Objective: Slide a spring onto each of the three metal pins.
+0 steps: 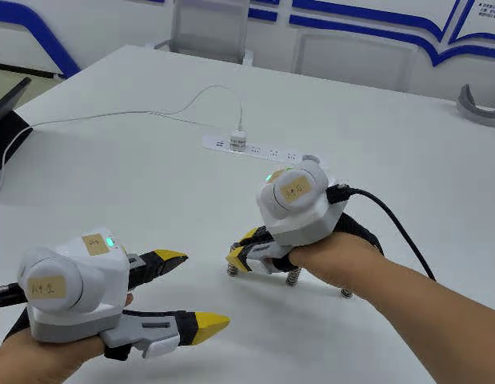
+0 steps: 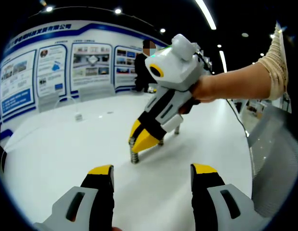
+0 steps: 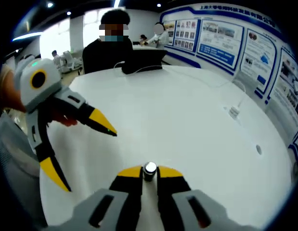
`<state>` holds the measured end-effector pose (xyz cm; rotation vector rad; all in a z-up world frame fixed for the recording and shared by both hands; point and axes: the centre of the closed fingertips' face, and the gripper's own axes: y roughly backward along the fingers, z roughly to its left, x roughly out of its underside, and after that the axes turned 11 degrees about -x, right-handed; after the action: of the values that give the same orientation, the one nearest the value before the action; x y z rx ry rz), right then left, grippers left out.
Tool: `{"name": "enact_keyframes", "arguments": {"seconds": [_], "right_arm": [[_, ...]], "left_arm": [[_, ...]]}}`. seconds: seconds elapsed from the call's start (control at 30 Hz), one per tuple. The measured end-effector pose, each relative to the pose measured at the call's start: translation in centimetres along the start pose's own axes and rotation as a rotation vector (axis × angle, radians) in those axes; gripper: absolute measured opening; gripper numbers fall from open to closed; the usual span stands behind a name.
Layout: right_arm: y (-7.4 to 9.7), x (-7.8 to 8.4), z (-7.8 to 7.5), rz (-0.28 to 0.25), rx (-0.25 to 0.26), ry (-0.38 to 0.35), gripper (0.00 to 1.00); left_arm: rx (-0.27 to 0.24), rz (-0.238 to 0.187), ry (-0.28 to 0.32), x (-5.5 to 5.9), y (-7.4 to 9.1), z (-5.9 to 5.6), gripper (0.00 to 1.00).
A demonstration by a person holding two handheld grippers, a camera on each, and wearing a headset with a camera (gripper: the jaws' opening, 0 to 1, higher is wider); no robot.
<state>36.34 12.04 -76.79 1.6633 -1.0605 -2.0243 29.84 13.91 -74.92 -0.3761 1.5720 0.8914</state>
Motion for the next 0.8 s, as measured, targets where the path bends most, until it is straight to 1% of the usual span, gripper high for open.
{"name": "enact_keyframes", "arguments": {"seconds": [0.1, 0.23, 0.3, 0.57, 0.67, 0.8], "right_arm": [[0.3, -0.1, 0.1, -0.009, 0.000, -0.002, 0.16], [1.1, -0.3, 0.3, -0.025, 0.007, 0.001, 0.18], [1.7, -0.5, 0.5, -0.041, 0.008, 0.000, 0.19], [5.0, -1.8, 1.5, -0.110, 0.037, 0.037, 0.23], [6.1, -1.8, 1.7, -0.135, 0.045, 0.033, 0.24], [7.4, -1.2, 1.7, -0.152, 0.064, 0.028, 0.25]], "left_arm": [[-0.001, -0.002, -0.001, -0.1, 0.0, 0.0, 0.66], [-0.001, -0.003, -0.001, -0.2, 0.0, 0.0, 0.66], [0.000, -0.003, -0.002, -0.2, 0.0, 0.0, 0.67], [0.000, -0.007, 0.000, -0.5, -0.1, -0.2, 0.68], [0.002, -0.007, -0.003, -0.6, -0.1, -0.3, 0.69], [0.003, -0.006, -0.004, -0.7, -0.2, -0.4, 0.69]]}}
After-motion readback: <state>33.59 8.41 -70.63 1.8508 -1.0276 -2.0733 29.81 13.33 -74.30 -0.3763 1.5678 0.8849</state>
